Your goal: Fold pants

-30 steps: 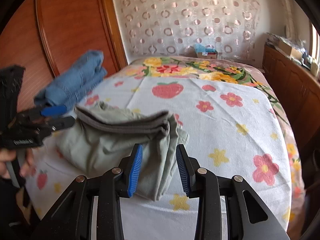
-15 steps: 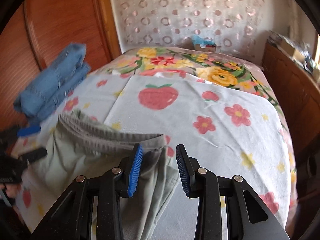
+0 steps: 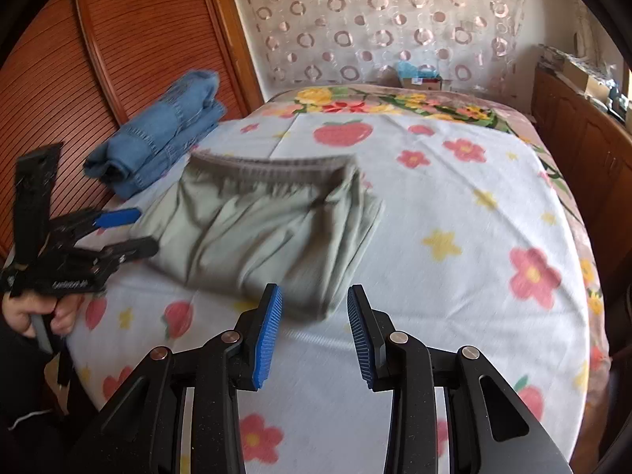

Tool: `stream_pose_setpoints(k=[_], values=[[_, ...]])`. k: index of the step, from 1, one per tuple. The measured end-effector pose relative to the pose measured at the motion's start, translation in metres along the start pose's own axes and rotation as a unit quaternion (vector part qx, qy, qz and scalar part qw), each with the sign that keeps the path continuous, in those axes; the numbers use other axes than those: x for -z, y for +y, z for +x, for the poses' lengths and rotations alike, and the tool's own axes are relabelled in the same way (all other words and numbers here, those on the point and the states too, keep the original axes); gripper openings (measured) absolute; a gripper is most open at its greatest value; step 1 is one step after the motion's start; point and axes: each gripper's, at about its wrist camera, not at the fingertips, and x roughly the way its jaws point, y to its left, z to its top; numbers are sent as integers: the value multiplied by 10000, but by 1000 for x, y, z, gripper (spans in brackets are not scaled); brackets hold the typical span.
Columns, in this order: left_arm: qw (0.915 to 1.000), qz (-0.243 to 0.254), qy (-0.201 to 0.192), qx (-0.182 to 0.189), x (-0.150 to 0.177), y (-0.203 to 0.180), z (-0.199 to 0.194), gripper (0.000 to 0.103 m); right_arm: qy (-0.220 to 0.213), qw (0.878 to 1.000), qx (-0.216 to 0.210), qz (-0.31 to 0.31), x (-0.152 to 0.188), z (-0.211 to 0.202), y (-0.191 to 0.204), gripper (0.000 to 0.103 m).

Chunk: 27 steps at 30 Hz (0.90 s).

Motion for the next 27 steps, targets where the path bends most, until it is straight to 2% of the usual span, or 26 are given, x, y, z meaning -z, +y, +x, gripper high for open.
stream_pose_setpoints(k=[6, 9, 11, 15, 20, 23, 27], values=[[9999, 49, 110, -53, 4, 1, 9, 79, 216, 9995, 197, -82, -2, 11, -1, 27], [9999, 65, 78, -48, 5, 1, 10, 80, 148, 9997, 120, -166, -5, 9, -2, 10], [9999, 56, 82, -37, 5, 1, 9, 80, 44, 9997, 138, -213, -4, 3, -5, 7], [9999, -15, 114, 48, 6, 4, 10, 80, -102, 9994, 278, -167, -5, -7, -13, 7], [9999, -57, 129, 90, 6, 5, 10, 80, 172, 9993, 263, -201, 0, 3, -6, 7], [9998, -81, 134, 109, 6, 6, 11, 80, 115, 9995, 260, -164, -2, -4, -4, 7], [9998, -93, 144, 108, 5, 5, 11, 81, 23, 9992, 367, -185, -4, -15, -3, 17]])
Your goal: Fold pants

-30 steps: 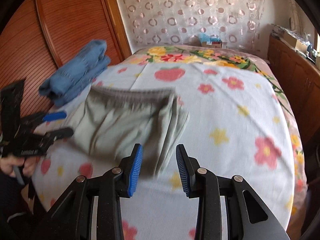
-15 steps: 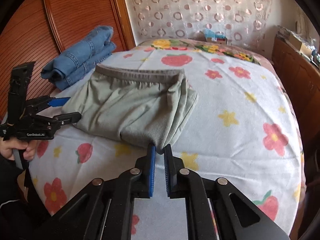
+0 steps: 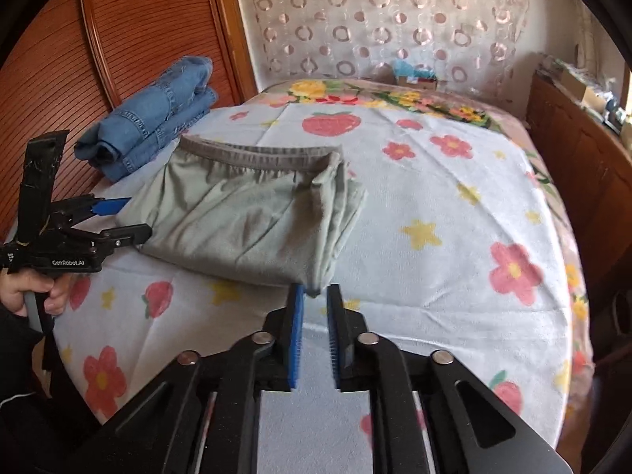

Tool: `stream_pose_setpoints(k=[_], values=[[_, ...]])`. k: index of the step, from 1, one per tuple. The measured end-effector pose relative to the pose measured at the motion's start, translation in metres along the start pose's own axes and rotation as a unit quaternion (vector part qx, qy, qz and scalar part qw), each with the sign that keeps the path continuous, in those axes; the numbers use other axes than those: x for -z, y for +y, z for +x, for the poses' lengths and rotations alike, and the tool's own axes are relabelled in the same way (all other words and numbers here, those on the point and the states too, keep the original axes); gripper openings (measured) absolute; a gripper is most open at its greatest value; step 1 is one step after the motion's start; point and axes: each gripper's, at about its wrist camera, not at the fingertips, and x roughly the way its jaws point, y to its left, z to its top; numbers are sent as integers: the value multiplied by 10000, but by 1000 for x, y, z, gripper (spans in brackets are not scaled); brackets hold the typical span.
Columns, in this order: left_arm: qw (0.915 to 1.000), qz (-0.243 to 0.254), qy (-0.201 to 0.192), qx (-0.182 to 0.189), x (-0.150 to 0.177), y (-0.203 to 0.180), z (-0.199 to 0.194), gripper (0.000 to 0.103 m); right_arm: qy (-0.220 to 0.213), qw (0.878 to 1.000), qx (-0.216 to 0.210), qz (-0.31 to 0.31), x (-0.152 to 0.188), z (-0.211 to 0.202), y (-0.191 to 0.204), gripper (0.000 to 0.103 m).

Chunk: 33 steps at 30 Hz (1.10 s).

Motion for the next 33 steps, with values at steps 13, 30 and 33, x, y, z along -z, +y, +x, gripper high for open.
stream_pose_setpoints(k=[13, 30, 33], values=[[9989, -213, -378, 161, -24, 12, -21, 82, -7, 9997, -37, 221, -29, 14, -14, 44], [9997, -216, 115, 16, -80, 34, 44, 82, 371, 9986, -324, 198, -64, 80, -35, 44], [9995, -233, 199, 92, -81, 36, 55, 82, 356, 9985, -350, 219, -68, 83, -36, 44]])
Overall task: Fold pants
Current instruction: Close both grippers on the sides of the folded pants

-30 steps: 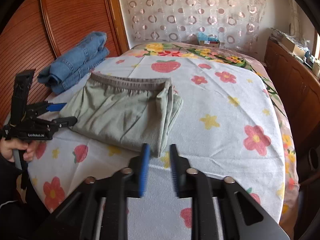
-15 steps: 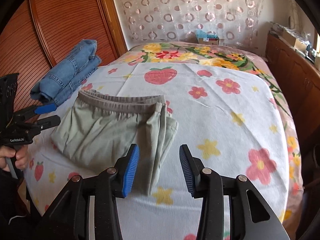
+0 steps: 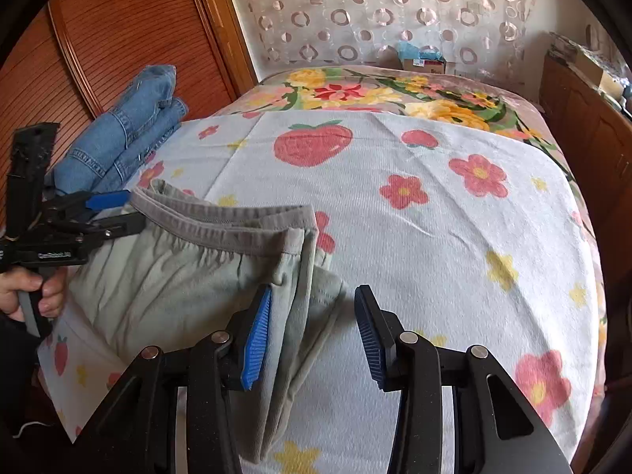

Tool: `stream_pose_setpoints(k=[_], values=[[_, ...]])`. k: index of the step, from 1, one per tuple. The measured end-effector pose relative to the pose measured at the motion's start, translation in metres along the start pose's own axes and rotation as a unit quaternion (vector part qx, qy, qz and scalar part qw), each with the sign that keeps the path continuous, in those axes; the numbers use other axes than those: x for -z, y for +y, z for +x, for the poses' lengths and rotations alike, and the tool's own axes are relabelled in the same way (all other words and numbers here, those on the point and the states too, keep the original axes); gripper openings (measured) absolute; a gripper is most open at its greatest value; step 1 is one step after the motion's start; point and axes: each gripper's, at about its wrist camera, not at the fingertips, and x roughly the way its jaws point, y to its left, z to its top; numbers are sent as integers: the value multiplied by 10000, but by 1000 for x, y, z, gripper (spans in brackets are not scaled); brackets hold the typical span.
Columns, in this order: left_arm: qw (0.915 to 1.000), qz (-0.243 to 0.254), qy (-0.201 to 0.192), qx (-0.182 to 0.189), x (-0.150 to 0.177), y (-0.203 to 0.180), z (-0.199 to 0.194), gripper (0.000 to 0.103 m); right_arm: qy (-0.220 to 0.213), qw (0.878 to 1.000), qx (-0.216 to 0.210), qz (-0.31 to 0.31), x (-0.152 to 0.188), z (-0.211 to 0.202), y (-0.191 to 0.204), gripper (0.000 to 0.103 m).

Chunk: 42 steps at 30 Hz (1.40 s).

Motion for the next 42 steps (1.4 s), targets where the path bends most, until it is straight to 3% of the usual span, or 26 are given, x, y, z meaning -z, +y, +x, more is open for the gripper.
stream_pose_setpoints(k=[9, 17, 20, 30, 32, 36, 41, 42], values=[[9997, 52, -210, 109, 5, 2, 3, 88, -149, 9986, 370, -361, 9, 4, 17, 44], [9997, 56, -203, 110, 4, 1, 4, 89, 21, 9996, 146, -252, 0, 6, 15, 43], [9997, 53, -203, 113, 4, 2, 4, 89, -21, 9998, 59, -186, 1, 6, 14, 29], [9997, 28, -218, 134, 4, 3, 4, 89, -213, 9992, 148, -310, 10, 5, 16, 28], [9995, -48, -243, 172, 4, 4, 3, 88, -196, 9994, 113, -257, 10, 4, 14, 24], [9991, -82, -279, 316, 5, 5, 1, 77, -207, 9997, -112, -58, 9, 5, 9, 13], [9971, -90, -256, 713, 7, 0, -4, 43, -209, 9996, -193, 56, 10, 5, 6, 10], [9967, -94, -247, 763, 7, -1, -5, 40, -216, 9996, -197, 65, 10, 5, 7, 10]])
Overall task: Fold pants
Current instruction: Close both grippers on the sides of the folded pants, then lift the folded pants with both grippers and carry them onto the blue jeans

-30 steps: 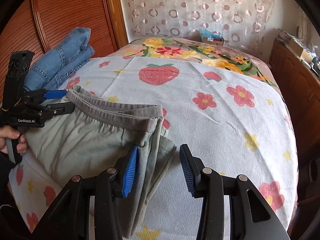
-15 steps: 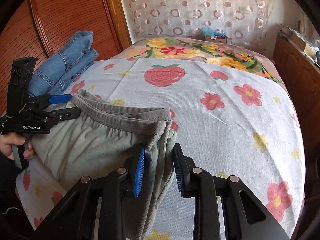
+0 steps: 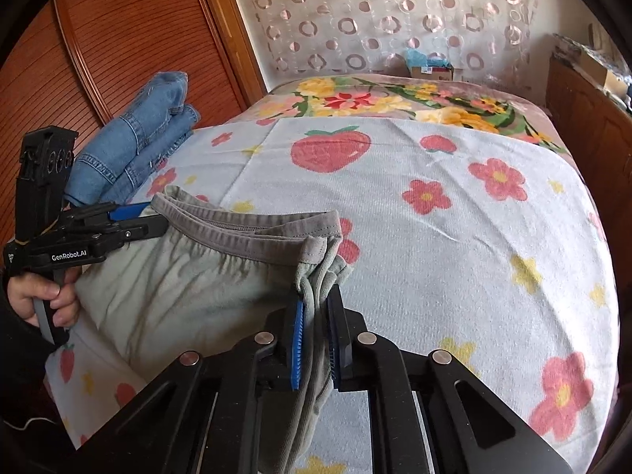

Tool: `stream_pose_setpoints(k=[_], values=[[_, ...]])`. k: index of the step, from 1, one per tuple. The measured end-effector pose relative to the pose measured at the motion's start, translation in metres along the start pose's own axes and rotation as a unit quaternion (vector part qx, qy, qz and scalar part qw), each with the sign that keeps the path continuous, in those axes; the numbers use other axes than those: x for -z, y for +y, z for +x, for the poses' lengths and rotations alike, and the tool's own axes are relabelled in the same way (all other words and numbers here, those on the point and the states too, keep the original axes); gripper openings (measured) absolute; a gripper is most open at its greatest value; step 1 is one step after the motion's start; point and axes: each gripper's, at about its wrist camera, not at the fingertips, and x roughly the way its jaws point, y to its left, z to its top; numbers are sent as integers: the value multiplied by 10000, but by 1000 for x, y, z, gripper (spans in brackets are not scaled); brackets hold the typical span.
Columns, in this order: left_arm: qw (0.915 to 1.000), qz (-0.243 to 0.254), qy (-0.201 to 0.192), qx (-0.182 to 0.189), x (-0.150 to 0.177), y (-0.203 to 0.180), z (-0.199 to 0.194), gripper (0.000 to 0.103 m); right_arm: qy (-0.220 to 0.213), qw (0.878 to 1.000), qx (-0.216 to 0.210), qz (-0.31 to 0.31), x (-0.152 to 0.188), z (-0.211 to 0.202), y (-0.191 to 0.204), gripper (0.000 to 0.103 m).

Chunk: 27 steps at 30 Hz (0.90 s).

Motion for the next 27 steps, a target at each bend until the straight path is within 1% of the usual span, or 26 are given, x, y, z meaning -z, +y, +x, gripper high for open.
stream_pose_setpoints(k=[1, 2, 4, 5, 10, 14, 21, 27], values=[[10000, -1, -4, 2, 0, -1, -1, 36, -1, 10000, 1, 21, 0, 0, 0, 10], [10000, 25, -35, 6, 0, -4, -2, 28, -2, 10000, -8, 49, 0, 0, 0, 10], [9999, 83, -100, 5, 0, -9, -7, 22, -73, 10000, -32, 56, -1, -2, 3, 10], [9998, 92, -161, 1, 0, -11, -11, 21, -112, 9999, -52, 55, -1, -4, 4, 9], [9986, 235, -462, 50, -2, -22, -32, 17, -287, 9996, -24, -54, -5, -17, 14, 9], [9977, 230, -633, -23, -5, -22, -50, 17, -455, 9988, 5, -203, -12, -27, 26, 9], [9943, 255, -996, -298, -13, -18, -81, 17, -656, 9966, -38, -501, -26, -35, 45, 9], [9897, 136, -1322, -533, -22, -6, -112, 17, -808, 9925, -28, -917, -55, -43, 64, 9]])
